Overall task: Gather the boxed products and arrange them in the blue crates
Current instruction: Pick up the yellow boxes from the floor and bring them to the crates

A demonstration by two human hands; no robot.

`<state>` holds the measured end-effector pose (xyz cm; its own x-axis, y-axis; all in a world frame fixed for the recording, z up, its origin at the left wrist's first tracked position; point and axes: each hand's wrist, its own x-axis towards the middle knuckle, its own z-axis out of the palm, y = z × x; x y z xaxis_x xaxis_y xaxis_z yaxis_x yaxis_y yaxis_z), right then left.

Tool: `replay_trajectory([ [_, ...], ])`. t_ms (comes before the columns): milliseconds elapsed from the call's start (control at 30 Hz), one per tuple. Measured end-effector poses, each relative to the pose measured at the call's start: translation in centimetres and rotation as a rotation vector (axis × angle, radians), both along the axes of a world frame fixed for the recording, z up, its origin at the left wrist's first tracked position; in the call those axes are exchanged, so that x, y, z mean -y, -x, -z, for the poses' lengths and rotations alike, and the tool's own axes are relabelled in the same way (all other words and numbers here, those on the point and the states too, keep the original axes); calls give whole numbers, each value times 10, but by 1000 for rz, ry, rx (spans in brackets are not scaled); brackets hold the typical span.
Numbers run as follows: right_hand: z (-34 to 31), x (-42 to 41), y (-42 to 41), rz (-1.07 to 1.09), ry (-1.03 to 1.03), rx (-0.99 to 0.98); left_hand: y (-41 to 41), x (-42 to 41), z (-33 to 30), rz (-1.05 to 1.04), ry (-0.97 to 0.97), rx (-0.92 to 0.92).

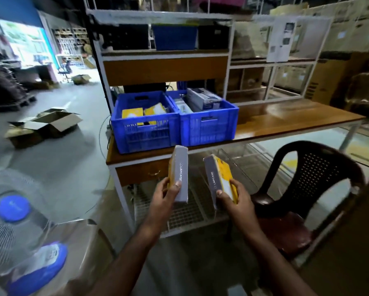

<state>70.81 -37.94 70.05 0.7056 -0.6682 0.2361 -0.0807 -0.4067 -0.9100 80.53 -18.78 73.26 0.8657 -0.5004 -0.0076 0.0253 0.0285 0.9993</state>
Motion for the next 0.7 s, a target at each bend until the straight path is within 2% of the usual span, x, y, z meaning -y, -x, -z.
replay_trajectory([
  [233,-10,17,-160,-60,32,84,-160,23,-13,-24,66,85],
  [367,-47,24,-274,-66,-2,160,-261,26,-46,-61,108,158],
  [533,-94,29,-389,-83,152,147,-388,36,-86,-22,101,195],
  [700,-102,43,-466,-52,244,90,-475,48,-83,-168,93,180],
])
